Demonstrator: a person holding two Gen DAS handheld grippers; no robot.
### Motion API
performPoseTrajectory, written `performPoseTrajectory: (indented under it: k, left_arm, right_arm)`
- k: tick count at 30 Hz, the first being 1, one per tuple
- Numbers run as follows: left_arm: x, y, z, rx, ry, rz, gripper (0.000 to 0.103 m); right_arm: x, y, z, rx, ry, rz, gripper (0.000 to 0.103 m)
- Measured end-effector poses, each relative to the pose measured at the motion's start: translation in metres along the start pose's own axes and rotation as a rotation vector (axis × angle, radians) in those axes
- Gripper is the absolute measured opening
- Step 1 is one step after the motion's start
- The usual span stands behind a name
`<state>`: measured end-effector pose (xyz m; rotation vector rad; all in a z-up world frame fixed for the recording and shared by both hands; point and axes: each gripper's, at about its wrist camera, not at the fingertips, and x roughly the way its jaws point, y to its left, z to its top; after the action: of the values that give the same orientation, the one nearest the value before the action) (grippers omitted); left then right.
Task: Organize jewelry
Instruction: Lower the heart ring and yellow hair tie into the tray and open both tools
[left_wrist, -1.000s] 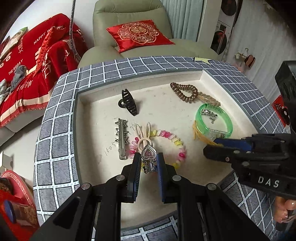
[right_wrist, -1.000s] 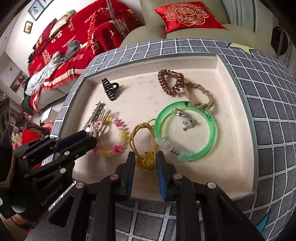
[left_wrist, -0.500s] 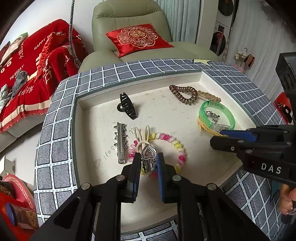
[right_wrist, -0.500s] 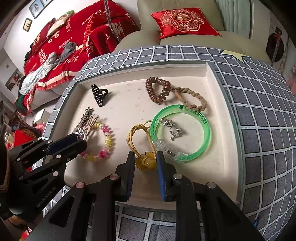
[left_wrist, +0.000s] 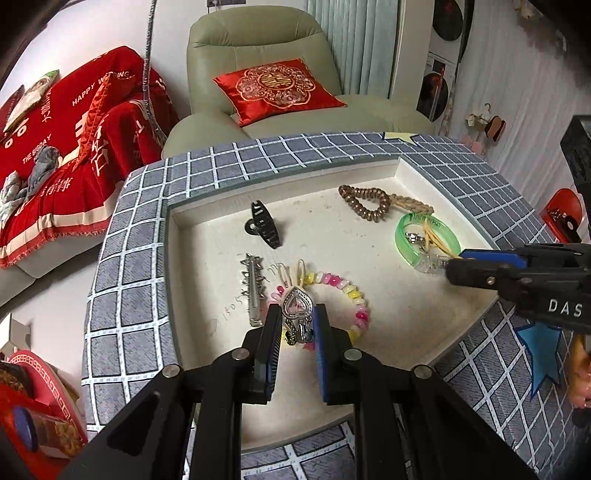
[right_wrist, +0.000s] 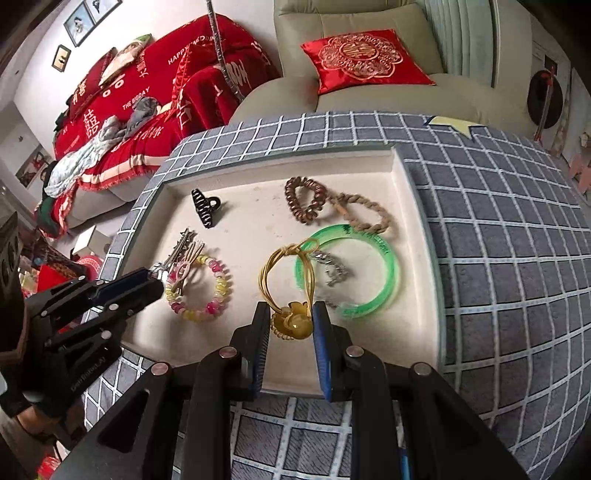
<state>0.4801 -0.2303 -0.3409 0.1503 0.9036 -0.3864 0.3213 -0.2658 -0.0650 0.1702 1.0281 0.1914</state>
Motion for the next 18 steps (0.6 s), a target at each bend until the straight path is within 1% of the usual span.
performPoseTrajectory:
  k: [4,8,11,15,17,18]
  left_arm:
    - [-0.002,0.004,0.001,-0.023,0.001,-0.012,0.032]
    - [0.003,-0.002,0.001,-0.012,0.014,-0.01,0.032]
    - [0.011,-0.01,0.0,0.003,0.031,0.007,0.032]
    - [0.019,-0.016,-0.001,0.018,0.048,0.04,0.032]
    - [0.021,-0.014,-0.002,0.014,0.05,0.053,0.032]
    - [0.023,-0.013,-0.002,0.011,0.053,0.053,0.032]
  right_arm:
    - [-0.007,-0.007,-0.002,0.013,0.0,-0.001,0.025]
    - [0.0,-0.004,-0.006,0.012,0.04,0.042,0.025]
    - [0.014,0.008,-0.008,-0.025,0.074,0.031,0.025]
    - [0.032,0.014,-0.006,-0.03,0.092,0.003,0.025]
    - [0.036,0.015,-0.006,-0.035,0.089,-0.013,0.028]
    - [0.036,0.016,-0.005,-0.037,0.085,-0.015,0.034]
